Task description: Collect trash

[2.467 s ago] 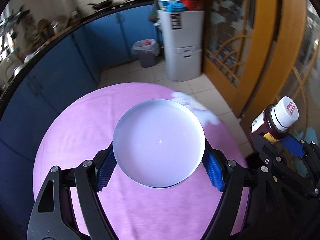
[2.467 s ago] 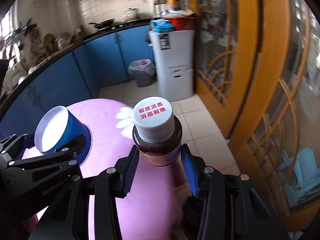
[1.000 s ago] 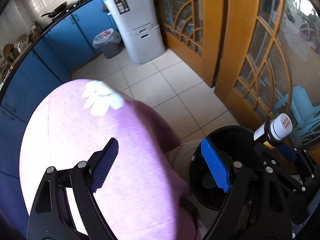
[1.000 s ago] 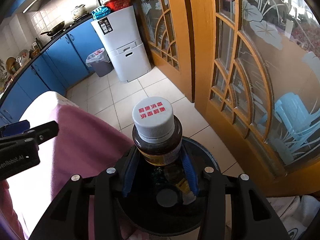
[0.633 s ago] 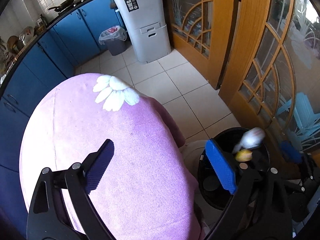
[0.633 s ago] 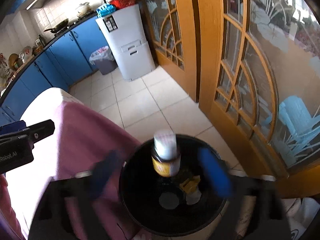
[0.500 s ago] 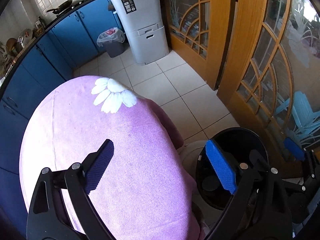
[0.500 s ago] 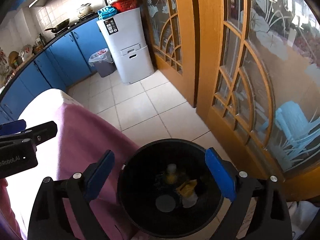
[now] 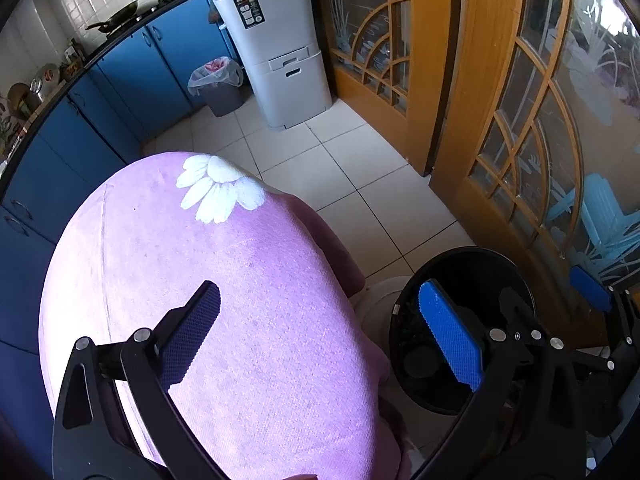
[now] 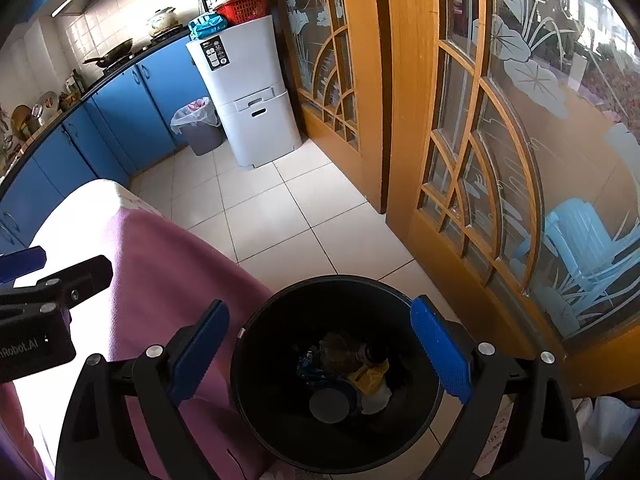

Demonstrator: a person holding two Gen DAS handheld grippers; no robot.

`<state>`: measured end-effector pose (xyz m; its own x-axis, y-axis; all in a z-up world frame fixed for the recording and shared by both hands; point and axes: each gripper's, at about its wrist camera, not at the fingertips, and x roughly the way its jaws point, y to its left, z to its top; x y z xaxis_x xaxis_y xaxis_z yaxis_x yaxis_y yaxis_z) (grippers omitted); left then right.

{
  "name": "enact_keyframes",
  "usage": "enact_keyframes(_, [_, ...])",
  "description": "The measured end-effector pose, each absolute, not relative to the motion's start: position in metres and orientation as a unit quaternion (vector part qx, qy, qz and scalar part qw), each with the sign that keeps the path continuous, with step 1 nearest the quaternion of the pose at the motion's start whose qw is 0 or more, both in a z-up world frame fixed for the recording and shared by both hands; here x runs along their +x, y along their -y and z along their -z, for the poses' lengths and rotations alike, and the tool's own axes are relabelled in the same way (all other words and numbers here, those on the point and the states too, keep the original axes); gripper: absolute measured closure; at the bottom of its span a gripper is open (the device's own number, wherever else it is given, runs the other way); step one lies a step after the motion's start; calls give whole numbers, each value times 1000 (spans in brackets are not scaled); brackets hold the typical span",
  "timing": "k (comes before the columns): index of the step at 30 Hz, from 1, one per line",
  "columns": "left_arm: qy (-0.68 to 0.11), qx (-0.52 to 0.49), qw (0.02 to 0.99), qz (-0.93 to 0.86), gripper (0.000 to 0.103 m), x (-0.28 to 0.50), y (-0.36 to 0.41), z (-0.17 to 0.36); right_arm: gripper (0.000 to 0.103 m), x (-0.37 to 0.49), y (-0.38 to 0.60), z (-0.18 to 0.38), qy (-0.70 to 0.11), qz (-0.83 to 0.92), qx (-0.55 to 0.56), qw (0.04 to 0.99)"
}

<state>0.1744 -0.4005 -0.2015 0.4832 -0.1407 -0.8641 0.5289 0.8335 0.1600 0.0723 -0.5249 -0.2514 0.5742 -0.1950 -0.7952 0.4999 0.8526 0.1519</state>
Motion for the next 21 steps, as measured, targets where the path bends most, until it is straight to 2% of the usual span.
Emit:
enact_keyframes(13, [-464, 209, 837, 200, 5, 173, 401, 202, 13, 70, 526, 251, -412, 202, 187, 869])
enact_keyframes(21, [-465, 210, 836, 201, 5, 172, 402, 202, 9, 70, 528, 251, -414, 204, 190, 866])
